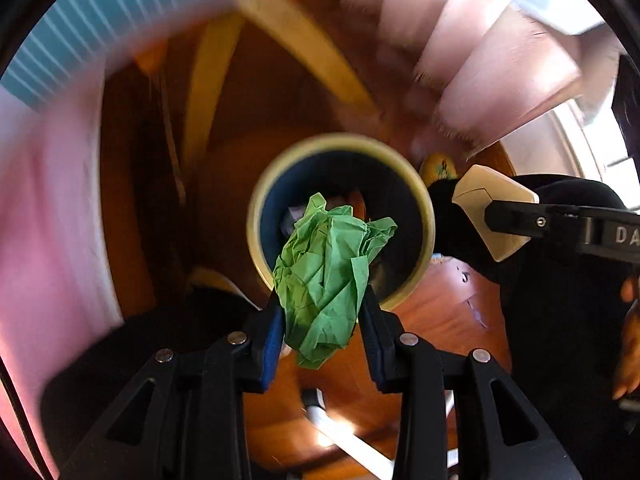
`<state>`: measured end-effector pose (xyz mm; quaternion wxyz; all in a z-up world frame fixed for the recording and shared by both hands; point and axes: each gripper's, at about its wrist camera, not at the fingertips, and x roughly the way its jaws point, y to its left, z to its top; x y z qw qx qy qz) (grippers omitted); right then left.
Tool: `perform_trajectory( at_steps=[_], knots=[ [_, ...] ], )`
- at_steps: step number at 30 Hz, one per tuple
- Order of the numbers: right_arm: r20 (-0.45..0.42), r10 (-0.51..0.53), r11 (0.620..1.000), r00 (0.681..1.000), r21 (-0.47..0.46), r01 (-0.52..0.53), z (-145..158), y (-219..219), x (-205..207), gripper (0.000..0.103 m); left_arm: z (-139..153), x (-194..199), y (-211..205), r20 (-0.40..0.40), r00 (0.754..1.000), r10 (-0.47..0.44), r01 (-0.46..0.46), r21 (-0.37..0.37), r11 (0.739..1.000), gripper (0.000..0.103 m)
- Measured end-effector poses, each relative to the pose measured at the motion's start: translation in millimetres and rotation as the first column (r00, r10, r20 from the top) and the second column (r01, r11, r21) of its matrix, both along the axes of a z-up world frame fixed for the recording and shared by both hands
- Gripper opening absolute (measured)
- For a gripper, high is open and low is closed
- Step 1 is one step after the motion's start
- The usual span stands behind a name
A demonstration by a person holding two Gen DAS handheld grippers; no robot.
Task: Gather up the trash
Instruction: 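Carry the green glove and beige sponge over the bin and release both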
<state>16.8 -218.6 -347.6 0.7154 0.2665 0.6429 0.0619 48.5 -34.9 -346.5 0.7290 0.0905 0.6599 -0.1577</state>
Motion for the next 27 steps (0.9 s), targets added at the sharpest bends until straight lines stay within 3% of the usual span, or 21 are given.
perform_trajectory(
  at_steps=[3,10,15,17,20,27],
  knots=[
    [-0.032,-0.025,1.000,0.999,0.005,0.025,-15.0,4.2,7.0,0.027,-22.6,6.4,-3.7,-0.069,0.997,0.042,-0.043,-0.007,0.999,0.034],
    [-0.045,-0.014,1.000,0.999,-0.023,0.013,-29.4,16.4,19.9,0.027,-34.1,15.3,-1.0,-0.062,0.996,0.058,-0.059,-0.008,0.998,0.036],
    [-0.033,-0.033,0.999,0.999,-0.020,0.033,-31.2,18.6,26.0,0.029,-28.3,21.3,10.5,-0.082,0.989,0.120,-0.125,-0.061,0.990,0.052],
    [-0.041,-0.050,0.999,0.998,-0.005,0.050,-33.8,17.1,27.5,0.041,-30.0,24.5,14.1,-0.090,0.987,0.136,-0.143,-0.072,0.987,0.071],
    [-0.048,-0.072,0.997,0.996,0.010,0.073,-36.7,14.8,27.8,0.062,-30.6,25.9,18.6,-0.083,0.985,0.150,-0.156,-0.070,0.985,0.084],
    [-0.031,-0.066,0.997,0.997,-0.033,0.065,-35.9,17.9,27.4,0.062,-30.6,27.5,28.4,-0.081,0.978,0.190,-0.198,-0.095,0.976,0.085]
  ],
)
